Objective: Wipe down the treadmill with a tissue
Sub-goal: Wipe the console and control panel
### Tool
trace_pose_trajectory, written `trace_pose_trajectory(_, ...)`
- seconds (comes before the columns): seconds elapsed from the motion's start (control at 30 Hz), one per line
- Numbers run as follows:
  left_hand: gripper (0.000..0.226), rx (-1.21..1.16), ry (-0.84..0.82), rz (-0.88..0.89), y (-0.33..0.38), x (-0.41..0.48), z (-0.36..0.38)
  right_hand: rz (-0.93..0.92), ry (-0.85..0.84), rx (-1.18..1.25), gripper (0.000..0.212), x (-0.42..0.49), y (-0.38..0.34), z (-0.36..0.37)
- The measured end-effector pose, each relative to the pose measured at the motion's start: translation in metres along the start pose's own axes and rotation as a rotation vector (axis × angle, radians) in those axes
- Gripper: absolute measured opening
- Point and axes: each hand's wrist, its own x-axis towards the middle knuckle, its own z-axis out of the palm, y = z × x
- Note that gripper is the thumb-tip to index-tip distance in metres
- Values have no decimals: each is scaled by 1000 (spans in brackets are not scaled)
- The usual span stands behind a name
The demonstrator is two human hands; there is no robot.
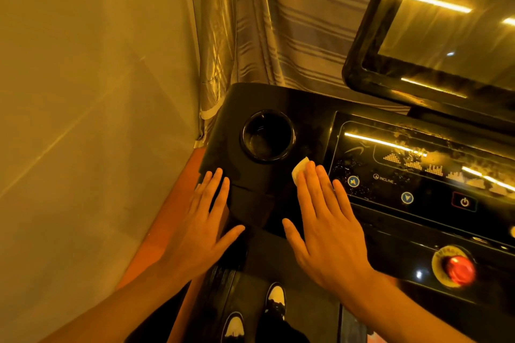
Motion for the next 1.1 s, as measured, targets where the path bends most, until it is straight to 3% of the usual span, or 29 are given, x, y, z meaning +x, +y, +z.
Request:
trace_pose_trajectory(0.2,77,18,9,-7,0,-1,1,149,7,-8,80,85,28,-19)
trace_pose_trajectory(0.43,76,25,4,-5,-1,-1,1,-78,-82,20,82,11,-2,-4)
trace_pose_trajectory(0.63,75,41,-8,-5,-1,-1,1,75,-15,6,85,105,24,-18)
trace_pose_trajectory(0.87,71,98,-15,10,-3,-1,0,-46,-79,7,91,42,17,-11)
trace_pose_trajectory(1.0,70,133,-18,11,-4,-1,1,114,7,10,95,118,35,-24)
trace_pose_trajectory(1.1,71,150,-23,9,-4,-1,1,102,-20,34,96,95,20,-20)
